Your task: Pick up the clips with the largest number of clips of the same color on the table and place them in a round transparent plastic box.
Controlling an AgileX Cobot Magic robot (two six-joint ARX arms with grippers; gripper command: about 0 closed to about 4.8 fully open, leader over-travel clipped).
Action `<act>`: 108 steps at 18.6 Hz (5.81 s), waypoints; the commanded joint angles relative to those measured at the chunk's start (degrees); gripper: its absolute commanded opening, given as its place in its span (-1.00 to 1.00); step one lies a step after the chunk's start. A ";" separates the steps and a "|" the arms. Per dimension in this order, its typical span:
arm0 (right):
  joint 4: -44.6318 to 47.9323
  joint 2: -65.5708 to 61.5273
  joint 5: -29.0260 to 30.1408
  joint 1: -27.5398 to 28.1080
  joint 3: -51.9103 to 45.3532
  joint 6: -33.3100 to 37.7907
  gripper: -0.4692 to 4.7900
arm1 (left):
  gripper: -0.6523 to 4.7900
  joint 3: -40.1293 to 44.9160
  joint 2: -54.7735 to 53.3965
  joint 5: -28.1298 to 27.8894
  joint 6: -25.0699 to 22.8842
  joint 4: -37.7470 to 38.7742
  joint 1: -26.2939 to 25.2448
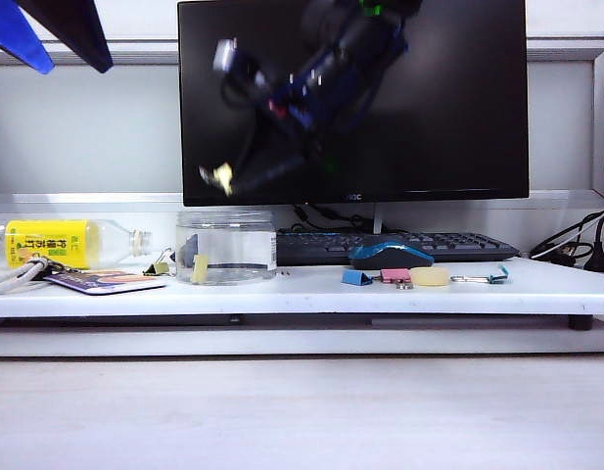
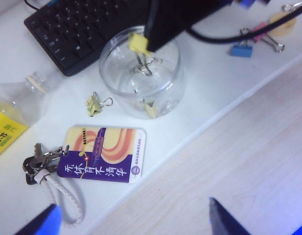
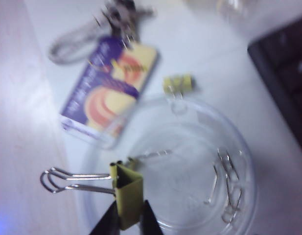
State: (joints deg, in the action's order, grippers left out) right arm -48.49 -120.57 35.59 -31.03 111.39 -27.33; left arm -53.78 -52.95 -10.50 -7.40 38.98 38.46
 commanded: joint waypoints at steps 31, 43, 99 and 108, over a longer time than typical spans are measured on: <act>1.97 21.44 -10.47 -0.09 0.26 0.11 -0.12 | 0.72 -0.17 -1.81 30.75 -6.05 -4.85 -31.91; -2.86 34.93 -17.11 0.09 0.24 0.15 -0.12 | 0.72 -0.09 -2.03 34.32 -5.64 -5.31 -31.91; 37.35 53.68 -34.01 -28.68 -51.80 15.10 -0.14 | 0.72 1.31 -28.57 20.50 -11.06 -29.29 -22.40; 37.11 53.64 -34.23 -28.59 -51.80 15.15 -0.14 | 0.71 1.29 -33.48 19.32 -8.41 -32.89 -22.12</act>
State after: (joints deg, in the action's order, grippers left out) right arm -12.32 -67.13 1.54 -59.57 59.27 -12.45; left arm -52.40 -86.30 8.71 -16.62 8.12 16.16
